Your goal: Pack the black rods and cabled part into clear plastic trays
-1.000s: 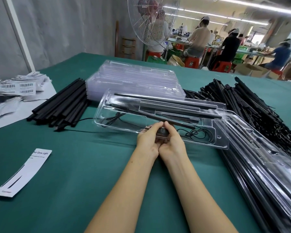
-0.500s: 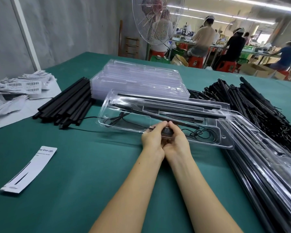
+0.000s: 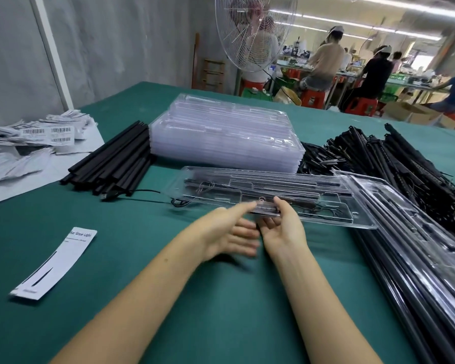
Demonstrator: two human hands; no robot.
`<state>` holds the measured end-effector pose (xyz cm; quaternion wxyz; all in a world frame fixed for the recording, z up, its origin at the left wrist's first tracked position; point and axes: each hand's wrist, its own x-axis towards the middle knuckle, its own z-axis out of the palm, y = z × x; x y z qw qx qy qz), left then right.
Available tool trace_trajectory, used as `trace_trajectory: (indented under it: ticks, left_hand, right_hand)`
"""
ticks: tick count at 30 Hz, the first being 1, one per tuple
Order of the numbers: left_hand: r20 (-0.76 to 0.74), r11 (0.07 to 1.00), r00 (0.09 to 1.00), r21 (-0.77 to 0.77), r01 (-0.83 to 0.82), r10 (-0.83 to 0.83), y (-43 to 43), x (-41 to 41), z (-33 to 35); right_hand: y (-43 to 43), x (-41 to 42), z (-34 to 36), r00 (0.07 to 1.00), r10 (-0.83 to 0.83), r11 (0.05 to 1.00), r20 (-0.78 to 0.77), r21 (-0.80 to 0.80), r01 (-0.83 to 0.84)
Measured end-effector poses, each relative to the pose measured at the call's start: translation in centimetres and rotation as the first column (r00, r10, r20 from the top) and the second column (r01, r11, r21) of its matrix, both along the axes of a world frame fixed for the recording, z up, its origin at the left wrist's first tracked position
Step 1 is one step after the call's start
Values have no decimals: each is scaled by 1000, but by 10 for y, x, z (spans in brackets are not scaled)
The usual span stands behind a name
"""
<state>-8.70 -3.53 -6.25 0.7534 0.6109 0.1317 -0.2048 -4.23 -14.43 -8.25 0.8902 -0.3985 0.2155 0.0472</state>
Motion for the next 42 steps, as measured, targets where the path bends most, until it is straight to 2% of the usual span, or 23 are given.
trace_trajectory:
  ticks: [1, 2, 3, 4, 5, 6, 10, 13, 16, 22, 25, 27, 29, 31, 33, 35, 39, 42]
  left_hand:
    - [72, 974, 996, 225, 32, -49, 13, -7, 0]
    - [177, 887, 981, 462, -8, -83, 27, -13, -2]
    - [305, 726, 944, 677, -120, -129, 43, -17, -5]
    - [414, 528, 886, 810, -254, -209, 59, -21, -9]
    - [474, 385, 829, 854, -351, -296, 73, -24, -11]
    - [493, 319, 790, 863, -391, -364, 86, -27, -13]
    - [394, 218, 760, 919, -329, -516, 117, -27, -32]
    - [387, 204, 745, 922, -330, -543, 121, -23, -37]
    - [367, 128, 720, 922, -365, -590, 118, -18, -36]
    - [315, 112, 759, 945, -308, -570, 110, -2, -40]
    - [349, 260, 782, 934, -245, -516, 104, 11, -41]
    - [349, 275, 780, 933, -234, -520, 101, 17, -43]
    - [443, 317, 740, 893, -318, -506, 100, 21, -44]
    - [580, 428, 696, 805, -410, -424, 101, 23, -42]
    - [640, 482, 696, 746, -460, -325, 102, 25, -40]
    - [629, 493, 727, 742, -455, -276, 103, 26, -39]
    - [486, 433, 827, 834, -342, -283, 102, 38, -41]
    - [446, 407, 835, 862, -304, -322, 104, 46, -41]
  right_hand:
    - [0, 0, 0, 1000, 1, 1000, 7, 18, -1]
    - [0, 0, 0, 1000, 5, 1000, 8, 21, -5]
    - [0, 0, 0, 1000, 6, 1000, 7, 20, -6]
    - [-1, 0, 0, 1000, 3, 1000, 7, 17, -3]
    - [-1, 0, 1, 1000, 2, 1000, 10, 17, -2]
    - [-1, 0, 1, 1000, 3, 1000, 12, 16, -3]
    - [-2, -2, 1, 999, 29, 999, 23, 14, -29]
    - [-2, -2, 2, 999, 38, 999, 28, 24, -39]
    - [-3, -2, 3, 999, 36, 999, 27, 26, -36]
    - [-2, -2, 3, 999, 45, 999, 21, 28, -46]
    - [-2, -3, 3, 999, 46, 998, 24, 38, -47]
    - [-2, -3, 3, 999, 43, 998, 28, 49, -44]
    - [-2, -3, 3, 999, 40, 998, 28, 51, -42]
    - [-1, -4, 3, 999, 41, 998, 28, 38, -42]
    - [-1, -3, 3, 998, 48, 999, 33, 20, -49]
    - [-1, -2, 3, 998, 52, 998, 30, 15, -53]
    - [-1, 0, 1, 999, 49, 999, 24, 14, -49]
    - [-2, 0, 0, 999, 46, 999, 14, 12, -46]
